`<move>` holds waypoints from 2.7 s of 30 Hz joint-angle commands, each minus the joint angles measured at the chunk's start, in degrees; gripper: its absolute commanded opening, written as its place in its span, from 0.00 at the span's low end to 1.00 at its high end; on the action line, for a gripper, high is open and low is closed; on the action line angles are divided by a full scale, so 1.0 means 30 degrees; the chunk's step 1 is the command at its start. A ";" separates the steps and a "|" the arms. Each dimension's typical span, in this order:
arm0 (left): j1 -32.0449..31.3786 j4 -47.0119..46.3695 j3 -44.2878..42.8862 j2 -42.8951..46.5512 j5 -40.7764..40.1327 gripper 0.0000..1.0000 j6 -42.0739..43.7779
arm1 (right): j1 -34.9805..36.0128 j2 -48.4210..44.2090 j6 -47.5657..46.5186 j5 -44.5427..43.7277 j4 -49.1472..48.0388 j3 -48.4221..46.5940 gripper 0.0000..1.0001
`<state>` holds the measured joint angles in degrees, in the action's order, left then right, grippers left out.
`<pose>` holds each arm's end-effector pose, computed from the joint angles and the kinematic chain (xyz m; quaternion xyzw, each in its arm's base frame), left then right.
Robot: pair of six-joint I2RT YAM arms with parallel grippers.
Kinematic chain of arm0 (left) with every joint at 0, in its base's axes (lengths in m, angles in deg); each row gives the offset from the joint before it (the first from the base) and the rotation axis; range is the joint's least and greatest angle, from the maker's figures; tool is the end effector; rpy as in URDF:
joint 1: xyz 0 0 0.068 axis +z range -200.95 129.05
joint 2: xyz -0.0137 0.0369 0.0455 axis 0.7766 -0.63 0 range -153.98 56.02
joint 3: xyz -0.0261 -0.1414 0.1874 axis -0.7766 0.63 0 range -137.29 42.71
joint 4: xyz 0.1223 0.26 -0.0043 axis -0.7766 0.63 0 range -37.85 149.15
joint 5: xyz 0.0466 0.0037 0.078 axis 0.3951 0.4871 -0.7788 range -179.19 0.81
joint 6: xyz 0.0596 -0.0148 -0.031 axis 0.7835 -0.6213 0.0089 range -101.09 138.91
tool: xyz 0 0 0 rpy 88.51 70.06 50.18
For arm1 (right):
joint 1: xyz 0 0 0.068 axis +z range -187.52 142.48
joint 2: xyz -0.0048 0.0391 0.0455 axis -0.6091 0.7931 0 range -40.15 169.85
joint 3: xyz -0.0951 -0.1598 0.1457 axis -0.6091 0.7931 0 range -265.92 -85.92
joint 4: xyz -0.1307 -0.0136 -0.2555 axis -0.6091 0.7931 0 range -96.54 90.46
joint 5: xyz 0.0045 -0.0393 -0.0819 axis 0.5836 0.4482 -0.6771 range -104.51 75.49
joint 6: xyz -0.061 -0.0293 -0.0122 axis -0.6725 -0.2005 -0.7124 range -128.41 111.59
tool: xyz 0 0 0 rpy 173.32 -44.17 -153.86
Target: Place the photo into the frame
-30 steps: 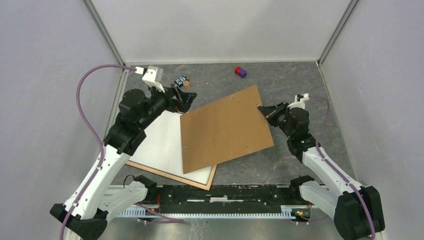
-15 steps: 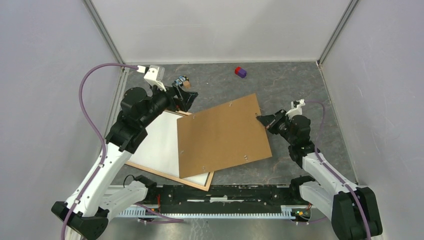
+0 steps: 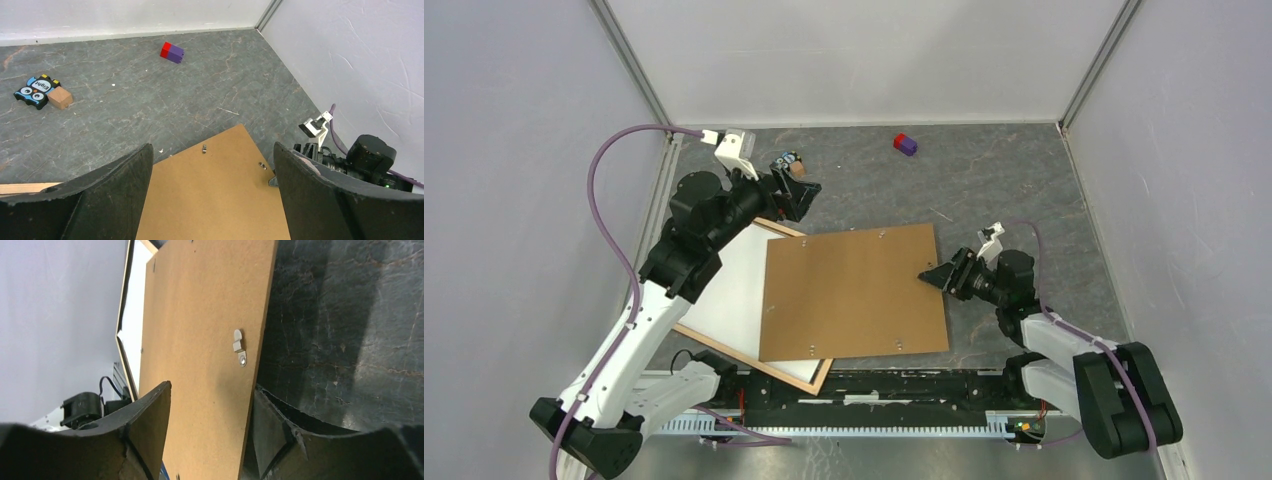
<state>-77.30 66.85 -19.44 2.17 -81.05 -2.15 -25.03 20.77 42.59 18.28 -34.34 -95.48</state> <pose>0.2439 -0.1295 0.3804 0.0816 0.7406 -0.3157 0.5875 0.2257 0.0809 0.0873 0.1186 0.8087 0.4774 0.3226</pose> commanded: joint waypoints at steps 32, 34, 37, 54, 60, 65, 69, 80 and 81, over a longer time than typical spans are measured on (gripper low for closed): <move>0.0466 -0.1135 0.0238 -0.0840 0.1122 0.94 -0.1154 | 0.1117 0.3424 0.3381 0.0415 -0.8092 0.3669 0.00; 0.0459 -0.1120 0.0210 -0.0905 0.1202 0.94 -0.1212 | 0.1058 0.2446 0.2550 -0.0427 -0.4993 0.3306 0.00; 0.0484 -0.1120 0.0209 -0.1076 0.1327 0.94 -0.1326 | 0.1080 0.1093 0.3312 -0.1478 -0.3724 0.3543 0.00; 0.2218 0.2445 0.0223 -0.4776 -0.3591 0.97 -0.7620 | -0.2000 -0.1687 0.0673 -0.1300 0.0250 0.3320 0.00; 0.4091 0.2254 0.1802 -0.6775 -0.2826 0.87 -1.1837 | -0.2128 -0.1952 -0.0110 -0.0195 0.0057 0.2631 0.00; 0.5129 0.2461 0.1761 -0.9019 -0.2956 0.68 -1.4571 | -0.2144 -0.2826 -0.0446 -0.0250 0.0500 0.2395 0.00; 0.5579 0.2451 0.0982 -1.1162 -0.3107 0.58 -1.5714 | -0.2188 -0.3539 -0.0859 -0.0530 0.1059 0.2455 0.00; 0.5941 0.3124 -0.1020 -1.5853 -0.4187 0.56 -1.5978 | -0.2383 -0.3955 -0.1368 -0.0367 0.1351 0.2682 0.00; 0.5941 0.3314 -0.1246 -1.6113 -0.4301 0.55 -1.5916 | -0.2402 -0.3962 -0.1385 -0.0367 0.1346 0.2689 0.00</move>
<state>-59.66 75.92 -18.89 -43.77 -91.01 -47.66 -31.59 9.56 44.12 20.18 -30.36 -87.35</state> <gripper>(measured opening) 0.571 0.014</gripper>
